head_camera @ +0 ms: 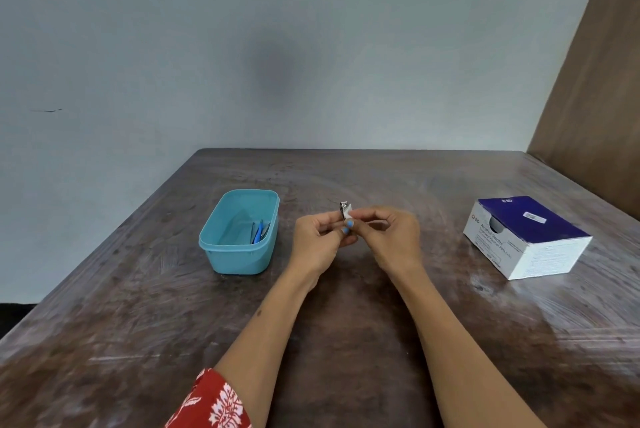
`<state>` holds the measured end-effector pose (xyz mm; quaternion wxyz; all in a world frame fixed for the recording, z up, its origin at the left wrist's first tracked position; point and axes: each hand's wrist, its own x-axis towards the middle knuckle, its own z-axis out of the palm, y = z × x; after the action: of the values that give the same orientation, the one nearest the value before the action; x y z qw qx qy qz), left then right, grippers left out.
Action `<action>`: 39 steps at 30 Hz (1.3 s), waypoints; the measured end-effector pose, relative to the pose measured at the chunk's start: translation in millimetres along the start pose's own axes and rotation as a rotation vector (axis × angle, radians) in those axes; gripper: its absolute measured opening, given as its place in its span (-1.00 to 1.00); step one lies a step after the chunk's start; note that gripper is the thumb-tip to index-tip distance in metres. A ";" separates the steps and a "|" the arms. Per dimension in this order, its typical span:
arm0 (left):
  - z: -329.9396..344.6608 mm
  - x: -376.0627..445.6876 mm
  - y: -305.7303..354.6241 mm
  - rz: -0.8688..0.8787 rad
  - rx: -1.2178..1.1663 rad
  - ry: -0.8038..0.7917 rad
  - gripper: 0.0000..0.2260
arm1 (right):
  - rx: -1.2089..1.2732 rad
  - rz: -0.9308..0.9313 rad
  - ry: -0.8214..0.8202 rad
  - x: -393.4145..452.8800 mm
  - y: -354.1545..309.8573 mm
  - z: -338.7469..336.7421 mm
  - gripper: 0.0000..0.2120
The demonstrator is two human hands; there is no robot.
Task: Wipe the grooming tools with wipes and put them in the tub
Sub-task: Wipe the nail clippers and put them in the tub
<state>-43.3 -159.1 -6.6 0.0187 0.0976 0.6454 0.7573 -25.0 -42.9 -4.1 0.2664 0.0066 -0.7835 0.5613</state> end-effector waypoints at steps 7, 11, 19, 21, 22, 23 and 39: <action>-0.4 0.5 3.4 -0.066 -0.089 0.083 -0.82 | -0.283 -0.229 0.010 -5.0 2.4 -1.1 -0.88; -0.7 -1.0 5.2 -0.087 -0.138 0.062 -0.82 | -0.308 -0.291 0.046 -4.2 2.7 0.2 -0.87; 0.0 -3.6 6.2 -0.092 -0.058 0.103 -0.86 | -0.419 -0.245 -0.015 -8.3 3.0 1.0 -0.95; 0.4 -4.6 6.1 -0.070 -0.023 0.109 -0.90 | -0.427 -0.230 -0.030 -10.6 2.4 1.8 -0.96; 1.1 -4.3 6.7 -0.042 0.000 0.117 -0.91 | -0.420 -0.219 -0.030 -12.2 2.2 2.4 -0.94; 1.2 -4.1 7.5 -0.004 0.028 0.128 -0.92 | -0.404 -0.209 -0.022 -13.6 2.2 2.9 -0.93; -83.6 -3.1 90.3 0.037 1.127 0.413 -0.83 | -0.292 -0.120 0.146 -11.8 11.0 1.6 -0.85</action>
<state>-45.8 -256.0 69.2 -0.1748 -0.0454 0.9361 0.3017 -18.9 -43.6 -19.1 0.3537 -0.0264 -0.8335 0.4238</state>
